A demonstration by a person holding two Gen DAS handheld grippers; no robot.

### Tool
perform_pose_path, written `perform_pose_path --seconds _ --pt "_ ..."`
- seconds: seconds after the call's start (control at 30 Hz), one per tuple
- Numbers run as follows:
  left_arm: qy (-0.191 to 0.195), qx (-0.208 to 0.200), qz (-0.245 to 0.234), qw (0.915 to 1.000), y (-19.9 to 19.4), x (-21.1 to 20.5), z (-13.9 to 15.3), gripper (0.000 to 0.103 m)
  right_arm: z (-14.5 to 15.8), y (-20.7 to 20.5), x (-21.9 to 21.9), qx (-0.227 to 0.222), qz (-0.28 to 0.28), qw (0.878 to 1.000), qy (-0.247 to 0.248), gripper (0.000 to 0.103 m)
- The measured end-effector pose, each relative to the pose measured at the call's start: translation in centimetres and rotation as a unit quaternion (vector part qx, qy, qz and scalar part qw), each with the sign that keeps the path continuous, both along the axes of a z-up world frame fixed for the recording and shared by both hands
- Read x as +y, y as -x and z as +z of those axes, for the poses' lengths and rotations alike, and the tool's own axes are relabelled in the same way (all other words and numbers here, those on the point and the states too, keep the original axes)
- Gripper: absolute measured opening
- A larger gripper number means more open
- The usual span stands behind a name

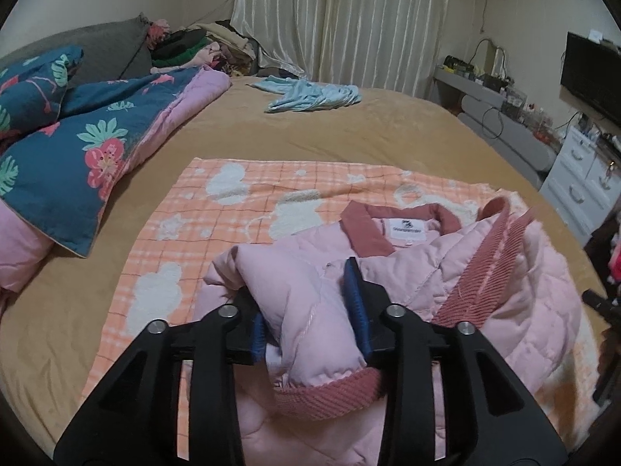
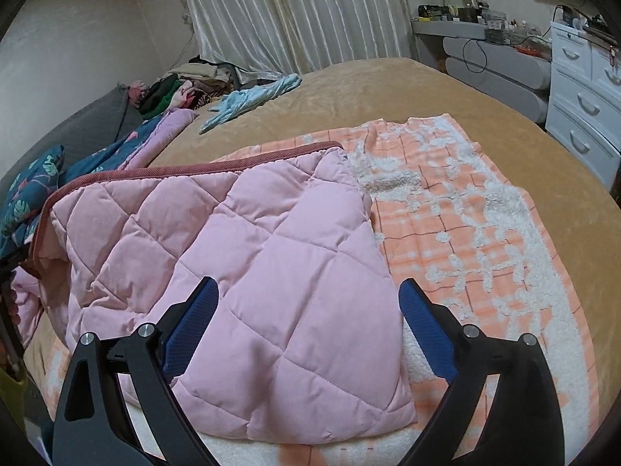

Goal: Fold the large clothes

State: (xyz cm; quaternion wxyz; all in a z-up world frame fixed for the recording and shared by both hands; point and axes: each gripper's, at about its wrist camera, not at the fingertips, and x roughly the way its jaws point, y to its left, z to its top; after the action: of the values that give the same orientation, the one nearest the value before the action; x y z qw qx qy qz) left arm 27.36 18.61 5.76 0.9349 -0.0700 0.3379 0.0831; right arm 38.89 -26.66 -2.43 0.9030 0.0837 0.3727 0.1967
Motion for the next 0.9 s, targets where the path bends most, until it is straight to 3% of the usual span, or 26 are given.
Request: perform_pose_path --seconds 0.03,0.07,0.1,0.27,0.4,0.53,0.7,0.73,0.77,0.8,0.83,0.87,0.9 --pt "0.013 -0.006 -0.011 0.9998 0.1 0.1 0.4 0.06 0.0 0.0 0.0 0.0 0.0 1.0 0.003 0.094" --pt "0.017 -0.017 -0.015 0.9996 0.3 0.1 0.9 0.079 -0.1 -0.1 0.2 0.002 0.001 1.0 0.007 0.094" --pt "0.01 -0.028 -0.013 0.9995 0.5 -0.1 1.4 0.081 -0.1 -0.1 0.3 0.004 0.003 1.0 0.011 0.094" --pt "-0.045 -0.059 -0.005 0.9972 1.9 -0.7 3.2 0.093 -1.2 -0.3 1.0 0.004 0.003 0.999 0.049 0.094" --pt "-0.064 -0.042 0.018 0.9969 2.7 0.8 1.2 0.093 -2.1 -0.6 0.8 0.001 -0.004 0.998 0.055 0.094" --pt "-0.025 0.01 0.027 0.9993 3.3 3.1 -4.0 0.094 -3.0 -1.4 0.8 0.009 -0.01 0.998 0.06 0.094" --pt "0.046 0.04 0.032 0.9977 4.6 5.0 -9.3 0.094 -4.2 -2.5 0.7 0.026 -0.005 0.998 0.053 0.092" --pt "0.052 0.043 0.034 0.9971 4.7 5.0 -10.1 0.094 -4.7 -2.7 0.7 0.035 0.003 0.998 0.044 0.082" --pt "0.056 0.046 0.035 0.9967 4.5 4.9 -10.8 0.093 -4.9 -2.8 0.8 0.038 0.01 0.999 0.034 0.06" --pt "0.06 0.043 0.032 0.9967 4.3 4.7 -11.2 0.09 -4.9 -2.9 0.9 0.037 0.008 0.999 0.033 0.051" --pt "0.063 0.041 0.027 0.9968 4.0 4.5 -11.3 0.059 -4.8 -2.9 1.1 0.031 0.006 0.999 0.033 0.037" --pt "0.053 0.041 0.029 0.9973 3.5 4.1 -11.2 0.035 -4.4 -2.9 1.2 0.021 0.006 0.999 0.03 0.027" --pt "0.042 0.042 0.032 0.9977 3.1 3.6 -10.9 0.03 -4.1 -2.9 1.4 0.01 0.003 0.999 0.032 0.024"
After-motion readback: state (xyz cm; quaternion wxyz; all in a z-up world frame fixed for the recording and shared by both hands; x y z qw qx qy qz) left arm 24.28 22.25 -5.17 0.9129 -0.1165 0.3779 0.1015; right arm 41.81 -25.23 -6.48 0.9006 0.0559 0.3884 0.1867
